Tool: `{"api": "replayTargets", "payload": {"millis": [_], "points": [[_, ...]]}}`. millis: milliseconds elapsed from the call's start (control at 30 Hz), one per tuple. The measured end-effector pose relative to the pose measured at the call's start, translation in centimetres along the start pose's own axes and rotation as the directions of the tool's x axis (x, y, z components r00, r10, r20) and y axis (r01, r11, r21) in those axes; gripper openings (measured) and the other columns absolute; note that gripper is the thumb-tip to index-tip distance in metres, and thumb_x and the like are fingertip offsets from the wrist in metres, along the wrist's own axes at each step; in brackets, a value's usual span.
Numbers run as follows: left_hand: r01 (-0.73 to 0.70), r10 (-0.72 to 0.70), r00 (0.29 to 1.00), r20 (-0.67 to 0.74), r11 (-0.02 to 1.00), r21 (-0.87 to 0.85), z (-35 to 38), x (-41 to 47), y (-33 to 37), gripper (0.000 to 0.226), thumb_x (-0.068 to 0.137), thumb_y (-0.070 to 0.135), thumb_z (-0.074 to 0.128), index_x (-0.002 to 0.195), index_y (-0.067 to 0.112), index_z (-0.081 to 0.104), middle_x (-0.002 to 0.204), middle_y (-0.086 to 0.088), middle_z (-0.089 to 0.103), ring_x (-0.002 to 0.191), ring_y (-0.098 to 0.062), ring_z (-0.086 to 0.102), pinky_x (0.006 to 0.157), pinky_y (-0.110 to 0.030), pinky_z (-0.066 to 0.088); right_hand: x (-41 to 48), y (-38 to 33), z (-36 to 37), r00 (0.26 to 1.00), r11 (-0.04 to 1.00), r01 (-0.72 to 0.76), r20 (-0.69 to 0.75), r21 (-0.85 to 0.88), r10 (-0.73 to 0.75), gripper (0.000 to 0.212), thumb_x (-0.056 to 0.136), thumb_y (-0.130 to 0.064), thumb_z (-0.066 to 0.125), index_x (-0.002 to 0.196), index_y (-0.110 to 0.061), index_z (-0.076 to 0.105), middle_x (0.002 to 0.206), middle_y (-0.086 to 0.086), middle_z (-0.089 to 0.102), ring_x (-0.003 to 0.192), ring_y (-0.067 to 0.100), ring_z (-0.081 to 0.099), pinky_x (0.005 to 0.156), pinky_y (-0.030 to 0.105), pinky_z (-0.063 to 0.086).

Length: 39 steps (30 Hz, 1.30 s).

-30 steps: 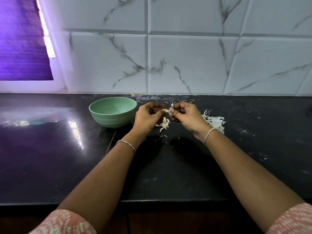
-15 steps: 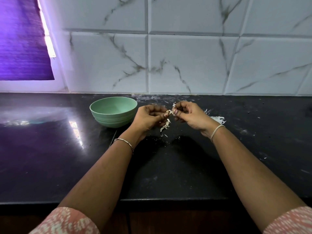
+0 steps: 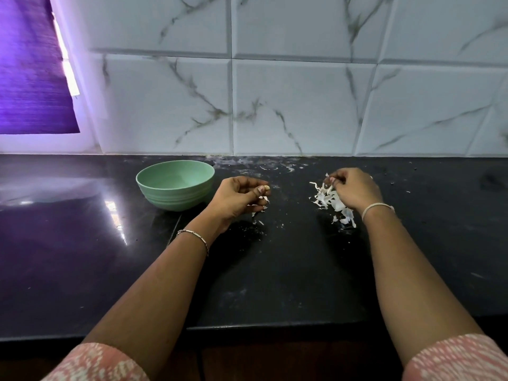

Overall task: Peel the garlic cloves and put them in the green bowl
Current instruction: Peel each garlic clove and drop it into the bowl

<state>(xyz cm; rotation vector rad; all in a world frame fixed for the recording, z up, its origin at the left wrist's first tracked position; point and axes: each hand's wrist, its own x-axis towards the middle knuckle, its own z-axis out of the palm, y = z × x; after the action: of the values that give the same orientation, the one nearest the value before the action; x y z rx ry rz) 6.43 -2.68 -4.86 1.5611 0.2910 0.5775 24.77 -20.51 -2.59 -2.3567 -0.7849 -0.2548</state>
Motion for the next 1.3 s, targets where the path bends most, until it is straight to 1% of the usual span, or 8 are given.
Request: {"api": "replayTargets", "payload": {"millis": [233, 400, 500, 700, 933, 1100, 1200, 1300], "points": [[-0.083, 0.09, 0.993, -0.08, 0.993, 0.085, 0.7, -0.6, 0.8, 0.017, 0.092, 0.006, 0.064, 0.107, -0.001, 0.065, 0.077, -0.006, 0.066, 0.056, -0.005, 0.061, 0.057, -0.018, 0.054, -0.4, -0.3, 0.5, 0.981, 0.998, -0.04, -0.19, 0.049, 0.048, 0.012, 0.079, -0.017, 0.076, 0.073, -0.024, 0.068, 0.081, -0.007, 0.071, 0.087, 0.02, 0.067, 0.08, 0.035, 0.054], [-0.211, 0.331, 0.922, -0.2, 0.864, 0.457, -0.2, -0.8, 2.2, 0.007, 0.09, 0.018, 0.068, 0.096, 0.017, 0.072, 0.074, 0.013, 0.065, 0.063, 0.003, 0.056, 0.063, -0.009, 0.042, -0.4, -0.9, 1.2, 0.988, 0.998, 0.031, -0.147, -0.052, -0.038, 0.023, 0.099, -0.026, 0.048, 0.1, -0.019, 0.07, 0.103, 0.007, 0.07, 0.102, 0.032, 0.061, 0.084, 0.04, 0.046], [-0.196, 0.421, 0.87, -0.258, 0.774, 0.602, -2.1, -0.8, 3.5, 0.006, 0.089, 0.023, 0.068, 0.095, 0.026, 0.071, 0.078, 0.016, 0.065, 0.067, 0.0, 0.055, 0.06, -0.004, 0.038, -0.7, -1.3, 1.4, 0.989, 0.99, 0.064, -0.126, -0.125, -0.08, 0.038, 0.101, -0.04, 0.042, 0.095, -0.016, 0.071, 0.106, 0.01, 0.063, 0.102, 0.035, 0.058, 0.085, 0.039, 0.044], [0.025, 0.378, 0.866, -0.328, 0.622, 0.783, -7.4, -0.7, 5.3, 0.01, 0.088, 0.026, 0.067, 0.095, 0.023, 0.061, 0.089, 0.009, 0.063, 0.088, -0.014, 0.059, 0.078, -0.026, 0.043, -1.3, -1.9, 1.7, 0.984, 0.996, 0.07, -0.159, -0.055, -0.078, 0.012, 0.081, -0.018, 0.073, 0.075, -0.018, 0.062, 0.087, 0.002, 0.064, 0.088, 0.028, 0.061, 0.067, 0.029, 0.041], [0.265, 0.221, 0.911, -0.349, 0.336, 0.904, -9.5, -1.2, 5.6, 0.016, 0.086, 0.03, 0.063, 0.101, 0.025, 0.064, 0.121, -0.007, 0.06, 0.122, -0.032, 0.047, 0.098, -0.043, 0.042, -0.8, -1.8, 2.3, 0.975, 0.997, 0.079, -0.206, -0.002, -0.078, 0.016, 0.095, -0.013, 0.051, 0.1, -0.017, 0.065, 0.094, 0.005, 0.073, 0.096, 0.032, 0.063, 0.076, 0.038, 0.052], [-0.017, 0.534, 0.839, -0.106, 0.221, 0.975, -6.4, -1.5, 5.4, 0.017, 0.087, 0.021, 0.065, 0.102, 0.015, 0.069, 0.111, -0.011, 0.062, 0.11, -0.032, 0.049, 0.09, -0.039, 0.041, -1.1, -2.4, 2.1, 0.967, 0.992, 0.113, -0.224, -0.059, -0.124, 0.034, 0.098, -0.038, 0.05, 0.08, -0.013, 0.066, 0.091, 0.01, 0.066, 0.089, 0.035, 0.059, 0.065, 0.032, 0.037], [-0.175, 0.295, 0.948, 0.117, 0.177, 0.969, -4.3, -1.2, 4.6, 0.014, 0.085, 0.015, 0.068, 0.099, 0.013, 0.07, 0.102, -0.01, 0.065, 0.1, -0.029, 0.06, 0.086, -0.036, 0.047, -1.3, -2.9, 2.2, 0.966, 0.989, 0.147, -0.214, -0.013, -0.147, 0.027, 0.089, -0.036, 0.067, 0.074, -0.014, 0.063, 0.099, 0.004, 0.055, 0.084, 0.024, 0.053, 0.067, 0.028, 0.037], [-0.163, 0.097, 0.983, 0.158, 0.045, 0.986, -3.0, -0.7, 2.7, 0.023, 0.086, 0.007, 0.064, 0.105, 0.017, 0.07, 0.11, -0.009, 0.061, 0.102, -0.029, 0.061, 0.09, -0.039, 0.049, -1.6, -3.2, 2.7, 0.967, 0.975, 0.223, -0.128, -0.004, -0.222, 0.02, 0.08, -0.027, 0.076, 0.076, -0.018, 0.06, 0.095, 0.0, 0.052, 0.084, 0.021, 0.054, 0.07, 0.027, 0.038]]}}
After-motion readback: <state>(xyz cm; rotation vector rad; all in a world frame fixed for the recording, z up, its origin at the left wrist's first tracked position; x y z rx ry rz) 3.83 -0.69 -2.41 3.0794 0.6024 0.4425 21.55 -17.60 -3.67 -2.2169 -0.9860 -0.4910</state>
